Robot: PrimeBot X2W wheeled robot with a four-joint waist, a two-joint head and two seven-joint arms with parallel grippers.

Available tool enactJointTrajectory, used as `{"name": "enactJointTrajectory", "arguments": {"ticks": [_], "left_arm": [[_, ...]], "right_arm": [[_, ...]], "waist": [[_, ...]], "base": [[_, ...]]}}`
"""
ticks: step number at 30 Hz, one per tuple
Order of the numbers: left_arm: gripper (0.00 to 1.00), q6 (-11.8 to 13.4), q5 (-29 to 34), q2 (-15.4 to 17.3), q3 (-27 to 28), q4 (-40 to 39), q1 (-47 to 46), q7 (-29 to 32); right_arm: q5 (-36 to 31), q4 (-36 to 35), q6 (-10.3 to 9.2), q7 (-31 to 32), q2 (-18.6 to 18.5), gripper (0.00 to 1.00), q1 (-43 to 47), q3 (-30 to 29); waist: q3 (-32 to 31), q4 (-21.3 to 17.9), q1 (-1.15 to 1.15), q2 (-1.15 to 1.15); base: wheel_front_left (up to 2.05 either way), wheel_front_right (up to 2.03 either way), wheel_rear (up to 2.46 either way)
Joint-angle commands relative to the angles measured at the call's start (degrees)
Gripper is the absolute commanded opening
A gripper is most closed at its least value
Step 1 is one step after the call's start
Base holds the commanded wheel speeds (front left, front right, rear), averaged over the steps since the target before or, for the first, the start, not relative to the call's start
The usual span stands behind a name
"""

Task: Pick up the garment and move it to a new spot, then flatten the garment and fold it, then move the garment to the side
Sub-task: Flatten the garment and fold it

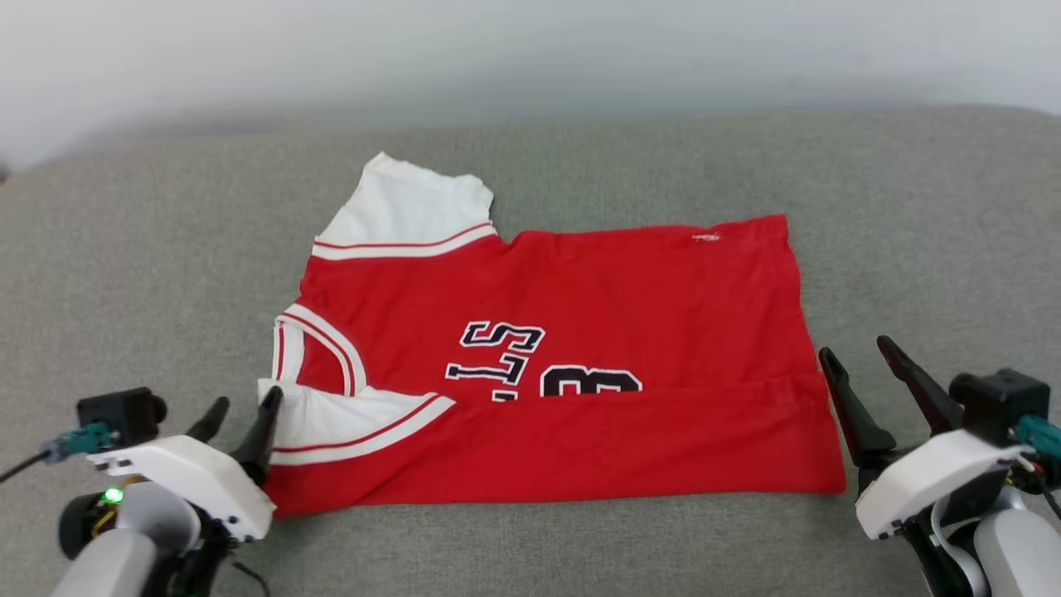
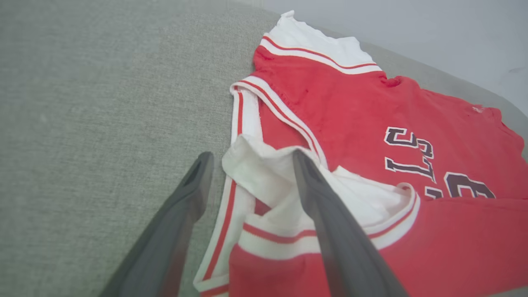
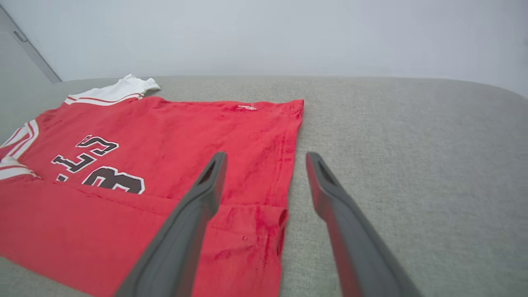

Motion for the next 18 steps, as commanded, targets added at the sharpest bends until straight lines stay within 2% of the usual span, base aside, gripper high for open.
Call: {"name": "enactJointTrajectory", "arguments": {"ticks": [1,2,3,10,14,18], "left_arm": [[1.0,0.4,-0.6,1.3,0.5,-0.9,1.0,1.1],[1.0,0.6,-1.0,2.0,0.9,-1.6,1.3,1.9],[1.0,0.5,-2.1,5.0,1.5,-4.2,2.2,5.5],[1.0,1.4,-4.8,12.4,0.9,-11.1,5.0,18.0],[1.0,2.6,-6.8,14.4,-0.3,-12.7,7.1,24.7],[1.0,3.6,-8.5,14.4,-0.9,-11.4,8.3,28.1]], "right_arm": [[-1.1,-1.1,-0.04,-1.4,0.7,1.0,1.6,-1.1],[-1.8,-1.7,-0.05,-1.7,1.2,1.0,2.2,-2.0],[-4.0,-4.9,-0.04,-2.3,3.2,1.0,4.3,-4.6],[-8.5,-13.5,-0.04,-0.3,7.3,1.0,9.7,-7.4],[-10.1,-17.3,-0.04,0.6,8.7,1.0,11.1,-7.5],[-10.7,-19.4,-0.04,1.1,9.5,1.0,10.8,-7.1]], "waist": [[-2.2,-0.8,-0.01,0.0],[-2.8,-1.0,-0.01,0.0],[-3.9,-1.6,-0.01,0.0],[-4.3,-3.2,-0.01,0.0],[-3.1,-4.5,-0.01,0.0],[-1.3,-5.9,-0.01,0.0]], "base": [[0.0,0.0,0.0],[0.0,0.0,0.0],[0.0,0.0,0.0],[0.0,0.0,0.0],[0.0,0.0,0.0],[0.0,0.0,0.0]]}}
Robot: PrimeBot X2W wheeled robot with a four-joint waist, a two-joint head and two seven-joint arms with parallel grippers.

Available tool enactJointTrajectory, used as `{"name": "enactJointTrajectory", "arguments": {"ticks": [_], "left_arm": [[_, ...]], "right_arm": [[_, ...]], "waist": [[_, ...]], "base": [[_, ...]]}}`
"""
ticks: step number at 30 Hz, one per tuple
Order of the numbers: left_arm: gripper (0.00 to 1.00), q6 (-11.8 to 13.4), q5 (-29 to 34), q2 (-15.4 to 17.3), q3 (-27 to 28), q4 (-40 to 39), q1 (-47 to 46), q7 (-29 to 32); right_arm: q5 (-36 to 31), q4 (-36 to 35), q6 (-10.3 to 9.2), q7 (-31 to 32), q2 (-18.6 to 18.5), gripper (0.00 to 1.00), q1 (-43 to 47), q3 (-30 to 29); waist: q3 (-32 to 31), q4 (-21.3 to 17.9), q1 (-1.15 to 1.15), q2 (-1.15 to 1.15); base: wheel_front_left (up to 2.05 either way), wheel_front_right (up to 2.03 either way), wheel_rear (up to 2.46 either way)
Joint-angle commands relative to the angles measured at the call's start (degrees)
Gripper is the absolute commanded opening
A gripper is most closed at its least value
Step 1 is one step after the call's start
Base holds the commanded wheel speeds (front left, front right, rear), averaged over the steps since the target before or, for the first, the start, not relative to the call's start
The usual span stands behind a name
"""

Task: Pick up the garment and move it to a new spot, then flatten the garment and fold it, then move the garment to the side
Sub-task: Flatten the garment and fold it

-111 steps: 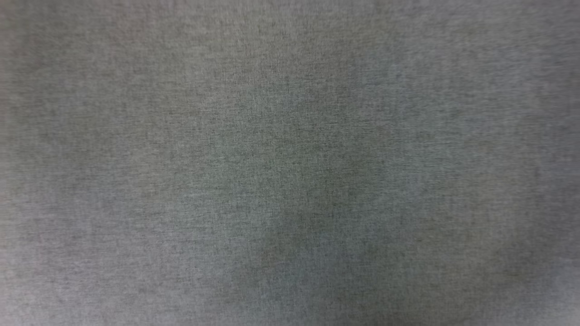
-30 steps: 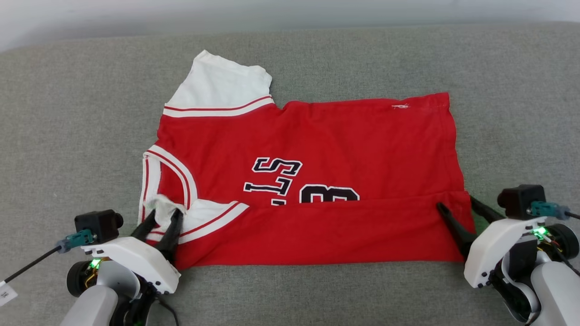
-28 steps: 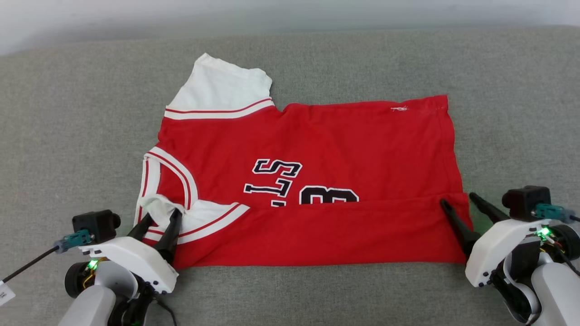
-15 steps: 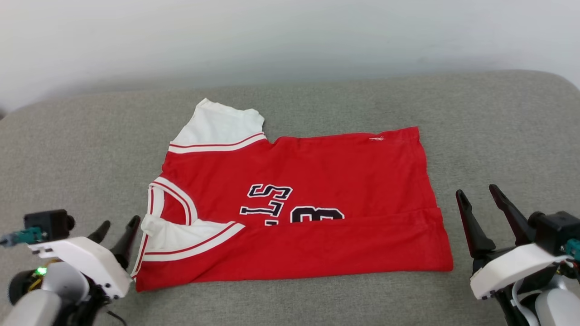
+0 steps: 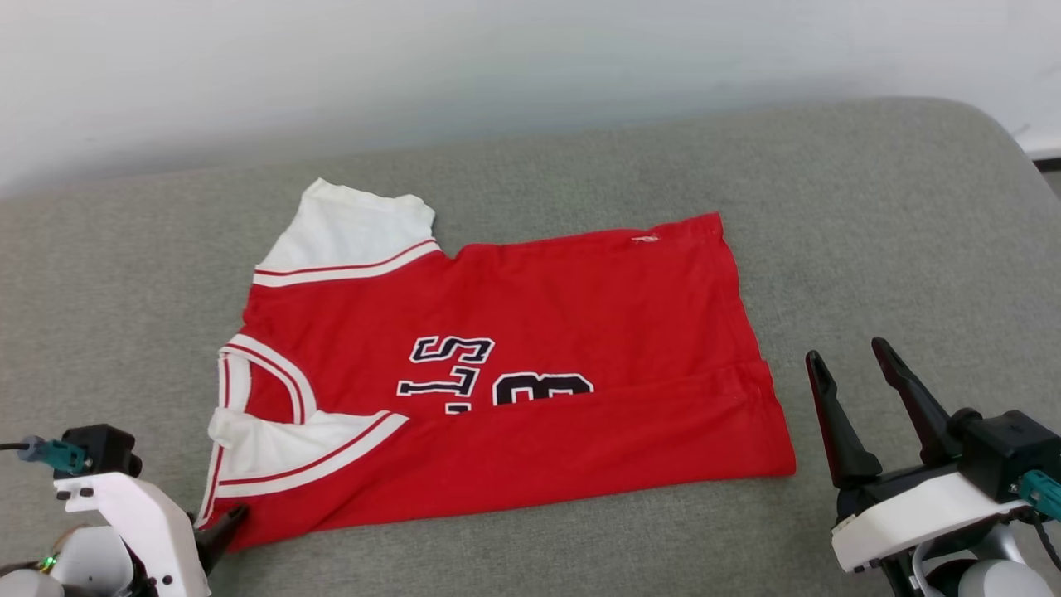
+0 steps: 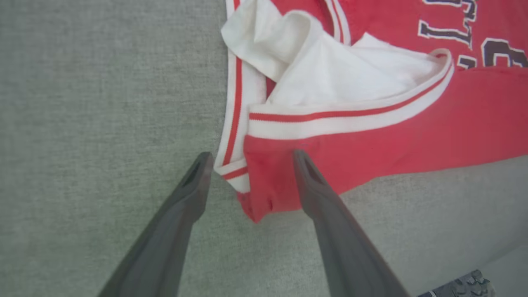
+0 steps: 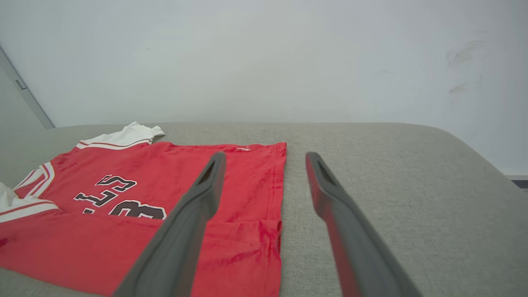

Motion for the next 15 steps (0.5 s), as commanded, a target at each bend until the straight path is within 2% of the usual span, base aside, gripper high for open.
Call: {"name": "enactJointTrajectory", "arguments": {"ticks": [1,7,8,9,10,13,15], "left_arm": [[1.0,0.3,-0.8,-0.3,0.1,0.9,0.4,0.5],[1.0,-1.2,-2.8,-2.9,-1.4,5.2,-0.8,2.5],[0.76,-1.4,-3.2,-3.7,-1.9,5.8,-1.0,3.1],[0.25,-1.8,-3.4,-4.3,-2.4,6.3,-1.1,3.3],[0.0,-2.0,-3.7,-4.9,-2.6,6.8,-1.3,3.3],[0.0,-2.5,-4.0,-6.2,-3.0,7.7,-1.6,2.9],[0.0,-2.7,-3.5,-5.8,-2.5,8.0,-1.8,1.6]], "right_arm": [[-0.1,-0.8,-0.04,0.1,0.4,1.0,-0.1,0.1],[-0.3,-1.8,-0.04,0.7,0.6,1.0,-0.9,-0.1],[-0.2,-1.7,-0.04,1.1,0.4,1.0,-0.9,-0.1],[0.2,-1.8,-0.04,1.6,0.2,1.0,-0.9,-0.2],[0.8,-1.9,-0.04,2.2,0.0,1.0,-0.8,-0.4],[2.2,-1.7,-0.04,4.4,-1.2,1.0,-0.7,-1.5],[3.3,-1.6,-0.04,6.5,-2.2,1.0,-0.6,-2.3]], "waist": [[1.5,-1.1,0.0,0.0],[4.0,-1.8,0.0,0.0],[4.3,-1.7,0.0,0.0],[4.5,-1.6,0.0,0.0],[4.7,-1.5,0.0,0.0],[4.7,-1.0,0.0,0.0],[4.5,-0.5,0.0,0.0]], "base": [[0.0,0.0,0.0],[0.0,0.0,0.0],[0.0,0.0,0.0],[0.0,0.0,0.0],[0.0,0.0,0.0],[0.0,0.0,0.0],[0.0,0.0,0.0]]}}
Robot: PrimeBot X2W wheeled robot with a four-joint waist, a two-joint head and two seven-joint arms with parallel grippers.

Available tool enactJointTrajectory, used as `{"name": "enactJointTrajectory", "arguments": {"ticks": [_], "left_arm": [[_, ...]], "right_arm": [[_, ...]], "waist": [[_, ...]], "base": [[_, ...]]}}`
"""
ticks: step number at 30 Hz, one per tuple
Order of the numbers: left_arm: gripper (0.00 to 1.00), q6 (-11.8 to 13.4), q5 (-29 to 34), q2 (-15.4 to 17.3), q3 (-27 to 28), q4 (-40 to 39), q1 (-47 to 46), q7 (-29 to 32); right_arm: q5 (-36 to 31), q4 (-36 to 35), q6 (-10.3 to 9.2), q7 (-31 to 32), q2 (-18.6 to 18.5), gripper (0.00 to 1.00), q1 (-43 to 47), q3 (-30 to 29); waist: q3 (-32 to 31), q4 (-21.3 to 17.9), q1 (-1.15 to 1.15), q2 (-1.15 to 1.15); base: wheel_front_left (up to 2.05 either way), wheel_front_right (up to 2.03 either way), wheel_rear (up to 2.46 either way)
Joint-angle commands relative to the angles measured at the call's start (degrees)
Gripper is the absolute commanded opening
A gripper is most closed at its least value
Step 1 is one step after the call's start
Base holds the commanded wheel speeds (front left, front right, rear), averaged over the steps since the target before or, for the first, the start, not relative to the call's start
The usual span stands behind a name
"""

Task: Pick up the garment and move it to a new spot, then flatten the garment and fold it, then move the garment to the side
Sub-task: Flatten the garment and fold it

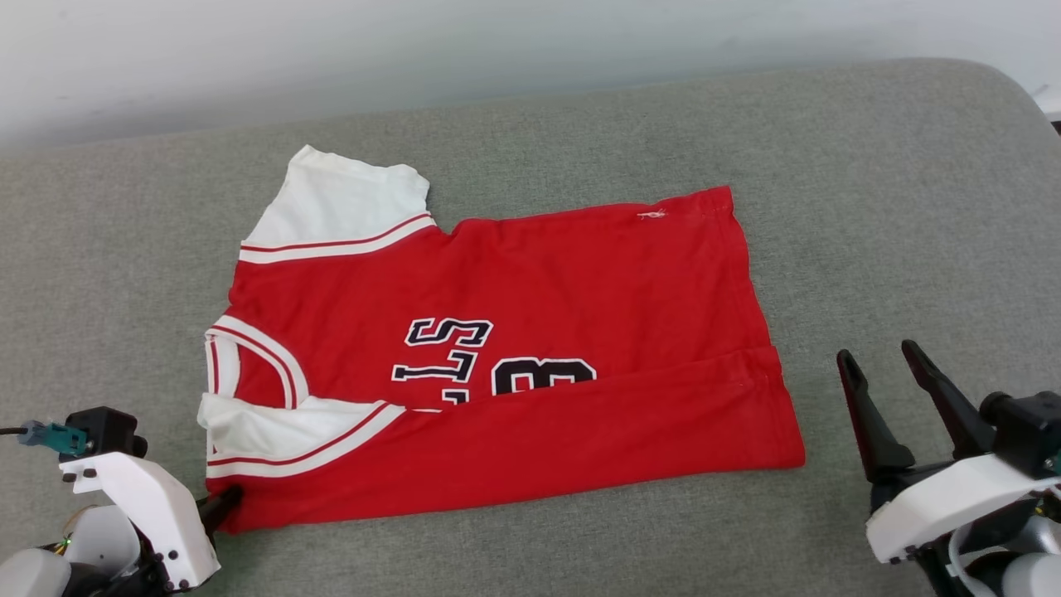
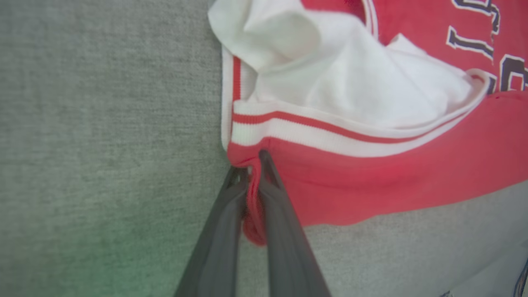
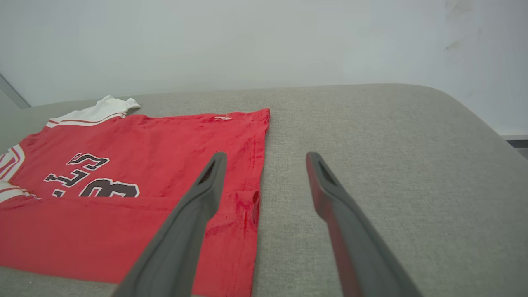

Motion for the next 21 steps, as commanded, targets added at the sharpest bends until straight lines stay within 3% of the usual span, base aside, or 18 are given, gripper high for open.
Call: {"name": "enactJointTrajectory", "arguments": {"ticks": [1,12,21], "left_arm": [[0.0,-0.3,0.5,-2.2,-2.0,1.4,1.8,-0.3],[0.0,1.8,4.6,-1.4,-0.4,-8.0,1.0,-7.3],[0.0,4.0,8.0,-1.5,-1.6,-16.6,-0.8,-8.0]], "right_arm": [[1.4,0.1,-0.04,2.3,-1.2,1.0,-0.2,-0.9],[11.6,3.8,-0.04,30.1,-9.0,1.0,-2.6,-1.2],[14.9,9.6,-0.04,40.2,-8.6,1.0,-7.7,2.3]], "waist": [[-0.4,0.6,0.0,0.0],[-0.4,5.4,0.0,0.0],[4.4,8.7,0.0,0.0]], "base": [[0.0,0.0,0.0],[0.0,0.0,0.0],[0.0,0.0,0.0]]}}
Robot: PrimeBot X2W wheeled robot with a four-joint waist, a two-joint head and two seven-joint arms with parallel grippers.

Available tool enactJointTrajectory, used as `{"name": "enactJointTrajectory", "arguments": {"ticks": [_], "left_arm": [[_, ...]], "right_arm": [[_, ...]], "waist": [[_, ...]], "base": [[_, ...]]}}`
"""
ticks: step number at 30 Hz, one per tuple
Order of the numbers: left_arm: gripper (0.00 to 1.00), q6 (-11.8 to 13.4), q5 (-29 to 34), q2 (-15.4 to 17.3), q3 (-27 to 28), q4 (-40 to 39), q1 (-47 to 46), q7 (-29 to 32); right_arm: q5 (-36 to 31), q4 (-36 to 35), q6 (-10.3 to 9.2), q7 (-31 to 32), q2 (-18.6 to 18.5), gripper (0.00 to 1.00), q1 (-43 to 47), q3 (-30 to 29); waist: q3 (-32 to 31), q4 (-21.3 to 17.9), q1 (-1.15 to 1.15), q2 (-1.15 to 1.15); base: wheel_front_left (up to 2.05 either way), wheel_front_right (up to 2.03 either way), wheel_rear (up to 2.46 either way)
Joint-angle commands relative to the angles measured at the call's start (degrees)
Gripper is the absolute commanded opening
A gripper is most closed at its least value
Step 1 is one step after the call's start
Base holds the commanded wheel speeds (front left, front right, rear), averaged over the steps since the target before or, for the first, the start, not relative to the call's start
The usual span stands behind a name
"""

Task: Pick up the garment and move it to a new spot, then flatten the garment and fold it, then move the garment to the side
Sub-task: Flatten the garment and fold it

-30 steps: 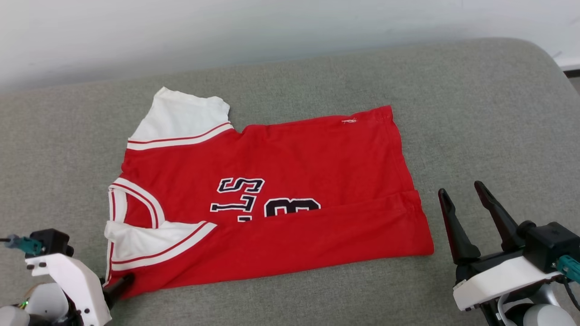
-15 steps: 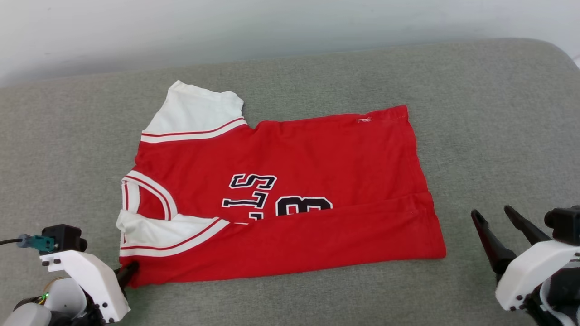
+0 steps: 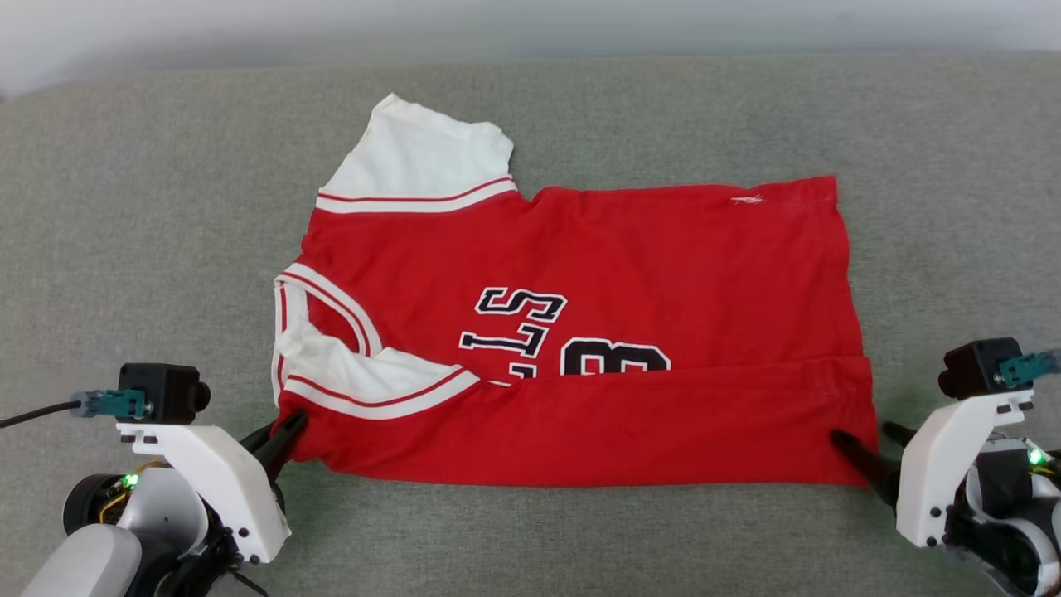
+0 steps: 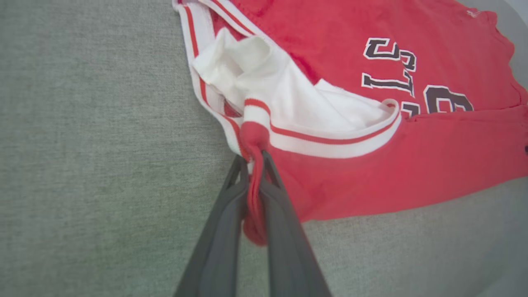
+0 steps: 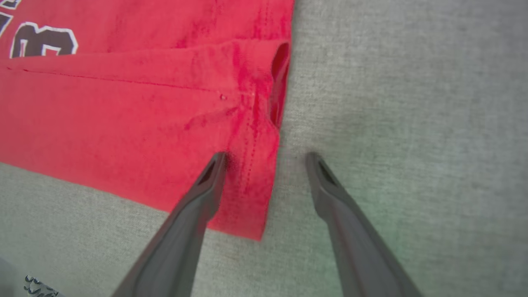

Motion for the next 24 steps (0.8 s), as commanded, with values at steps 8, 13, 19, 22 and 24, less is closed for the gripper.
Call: {"name": "enactJointTrajectory", "arguments": {"ticks": [8,13,19,22,24], "left_arm": [[0.0,1.0,0.5,-0.4,-0.2,-2.0,-0.1,-0.6],[0.0,1.3,0.2,-0.5,0.0,-1.9,0.6,-0.9],[0.0,2.2,-0.5,-0.7,0.8,-1.6,1.8,-1.5],[0.0,2.8,-0.6,-1.2,1.0,-1.9,2.9,-2.3],[0.0,3.4,-0.6,-1.2,1.2,-2.1,4.0,-2.8]], "right_arm": [[3.4,5.6,-0.01,3.6,2.7,0.0,-1.3,3.5],[4.7,5.4,0.04,3.4,1.3,0.0,-2.2,4.3],[4.6,3.5,0.03,0.9,-0.8,0.0,-4.1,5.2],[4.9,3.1,-0.03,0.2,-1.6,0.0,-3.5,5.3],[5.2,2.7,-0.03,0.0,-1.6,0.0,-2.8,5.4]], "waist": [[2.1,1.3,0.0,0.0],[0.9,0.8,0.0,0.0],[-2.4,0.1,0.0,0.0],[-4.8,0.2,0.0,0.0],[-6.4,0.2,0.0,0.0]], "base": [[0.0,0.0,0.0],[0.0,0.0,0.0],[0.0,0.0,0.0],[0.0,0.0,0.0],[0.0,0.0,0.0]]}}
